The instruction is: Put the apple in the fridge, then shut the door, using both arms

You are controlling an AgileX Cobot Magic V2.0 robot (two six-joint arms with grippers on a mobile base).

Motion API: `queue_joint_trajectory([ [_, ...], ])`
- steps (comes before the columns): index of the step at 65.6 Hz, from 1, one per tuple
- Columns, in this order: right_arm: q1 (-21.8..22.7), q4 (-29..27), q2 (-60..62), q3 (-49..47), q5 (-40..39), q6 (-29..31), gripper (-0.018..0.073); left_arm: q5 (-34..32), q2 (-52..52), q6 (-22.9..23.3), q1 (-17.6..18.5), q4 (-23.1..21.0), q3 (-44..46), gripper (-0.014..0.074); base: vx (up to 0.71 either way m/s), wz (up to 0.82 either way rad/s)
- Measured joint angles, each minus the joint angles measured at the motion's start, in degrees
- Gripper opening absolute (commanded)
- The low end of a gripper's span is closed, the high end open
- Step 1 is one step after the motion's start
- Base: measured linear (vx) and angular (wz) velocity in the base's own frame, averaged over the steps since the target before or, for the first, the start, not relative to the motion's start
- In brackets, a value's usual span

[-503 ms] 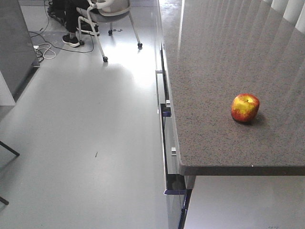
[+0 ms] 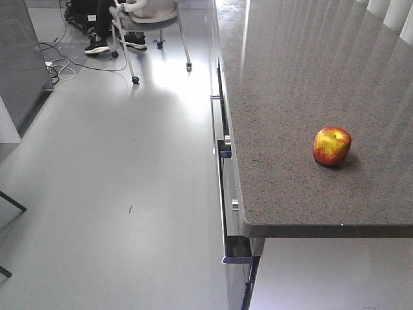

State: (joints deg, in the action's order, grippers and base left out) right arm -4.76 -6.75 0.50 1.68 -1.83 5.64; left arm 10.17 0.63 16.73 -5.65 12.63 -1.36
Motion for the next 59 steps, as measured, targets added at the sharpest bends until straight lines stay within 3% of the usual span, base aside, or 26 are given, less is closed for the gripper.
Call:
queue_joint_trajectory([
  [39,0.00,-0.14,0.00,0.00,-0.51,-0.61,-0.0003,0.00,0.00,0.00,0.00,0.00,0.00,-0.0006,0.00,0.00],
  [51,0.00,-6.72,0.00,-0.08,-4.28,-9.89,-0.0003,0.00,0.00,0.00,0.00,0.00,0.00,-0.0006,0.00,0.00],
  [59,0.00,-7.69,0.00,-3.98,-1.07,-12.67,-0.0003,0.00,0.00,0.00,0.00,0.00,0.00,-0.0006,0.00,0.00],
])
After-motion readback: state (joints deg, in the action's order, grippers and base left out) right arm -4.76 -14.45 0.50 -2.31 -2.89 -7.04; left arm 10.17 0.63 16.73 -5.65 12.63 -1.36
